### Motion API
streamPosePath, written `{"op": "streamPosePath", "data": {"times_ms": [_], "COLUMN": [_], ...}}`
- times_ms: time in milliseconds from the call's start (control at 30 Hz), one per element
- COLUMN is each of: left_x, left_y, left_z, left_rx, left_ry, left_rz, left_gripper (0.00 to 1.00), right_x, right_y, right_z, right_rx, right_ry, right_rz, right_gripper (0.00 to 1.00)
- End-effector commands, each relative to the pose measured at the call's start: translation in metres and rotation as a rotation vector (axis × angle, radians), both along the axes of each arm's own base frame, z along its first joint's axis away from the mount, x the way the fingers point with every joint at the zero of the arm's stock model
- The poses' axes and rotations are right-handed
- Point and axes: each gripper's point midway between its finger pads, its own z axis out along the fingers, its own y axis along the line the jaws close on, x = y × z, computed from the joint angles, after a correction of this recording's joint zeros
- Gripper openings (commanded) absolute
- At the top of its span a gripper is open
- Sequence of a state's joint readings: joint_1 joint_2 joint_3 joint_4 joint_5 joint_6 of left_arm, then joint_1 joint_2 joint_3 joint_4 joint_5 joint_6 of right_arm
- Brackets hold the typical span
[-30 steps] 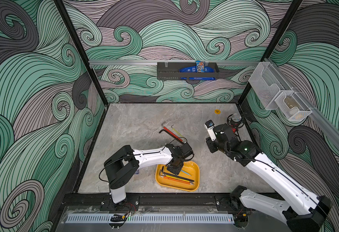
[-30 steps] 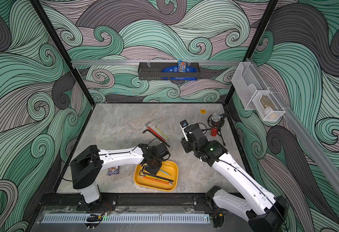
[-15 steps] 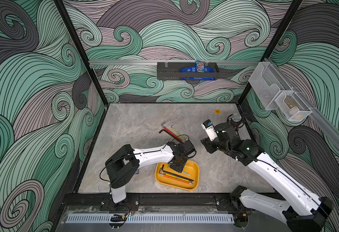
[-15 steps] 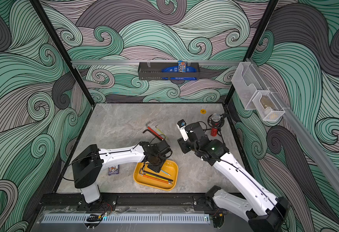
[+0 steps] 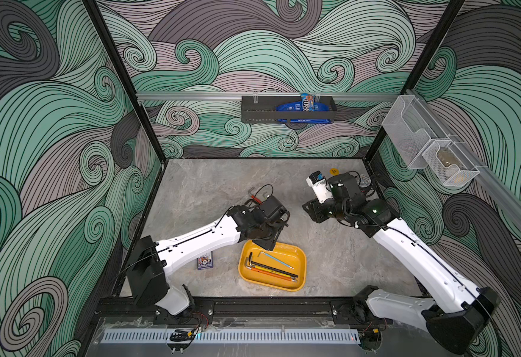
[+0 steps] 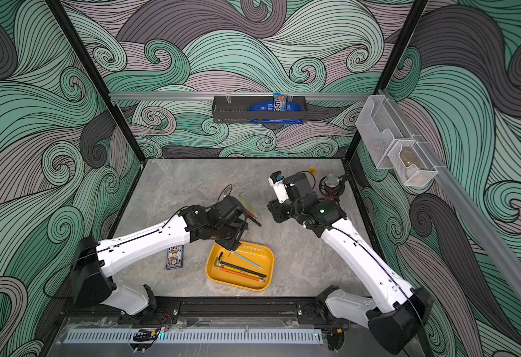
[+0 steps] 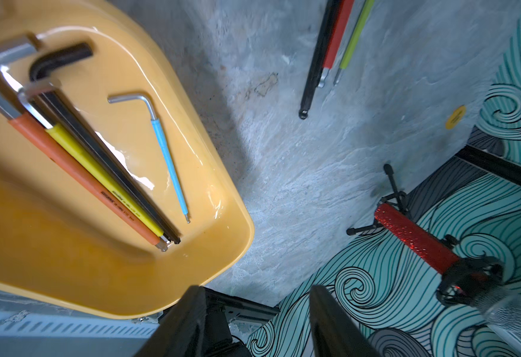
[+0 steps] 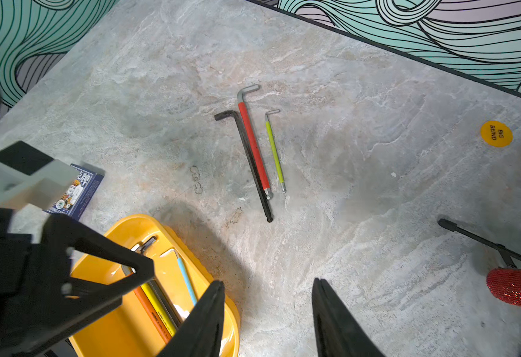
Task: Put the hex key on the desktop into the storage box
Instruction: Pick up the Allen key from the center of the board.
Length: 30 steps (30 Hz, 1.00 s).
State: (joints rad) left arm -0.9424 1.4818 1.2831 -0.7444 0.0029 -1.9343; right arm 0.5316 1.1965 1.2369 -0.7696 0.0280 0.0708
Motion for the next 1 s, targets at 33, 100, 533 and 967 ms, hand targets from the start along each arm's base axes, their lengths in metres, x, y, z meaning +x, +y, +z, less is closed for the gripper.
{"op": "streamPosePath", "data": {"times_ms": [33,100,533,967], "left_x": [0.012,0.019,-0.005,-0.031], "left_y": [0.068,0.092,0.178,0.195], "left_z": [0.017,0.018,0.021,0.043], "left_rx": [0.116,0.129,0.366,0.440], "left_ry": [-0.128,-0.200,-0.448,-0.585], "left_rz": [-0.005,-0.044,-0.472,-0.610], "left_gripper": [0.59,0.62,0.64,0.66], "right_x": [0.004,0.005,0.053,0.095], "right_y": [0.020,0.027,0.090,0.132], "right_z": [-0.016,-0.038,-0.102,-0.172], "right_rx": [-0.009,-0.075,-0.277,-0.384], "right_ry": [0.056,0.099,0.209,0.310], "right_rz": [0.080,0.114,0.220,0.197], "right_gripper": [0.44,0.44,0.42,0.40]}}
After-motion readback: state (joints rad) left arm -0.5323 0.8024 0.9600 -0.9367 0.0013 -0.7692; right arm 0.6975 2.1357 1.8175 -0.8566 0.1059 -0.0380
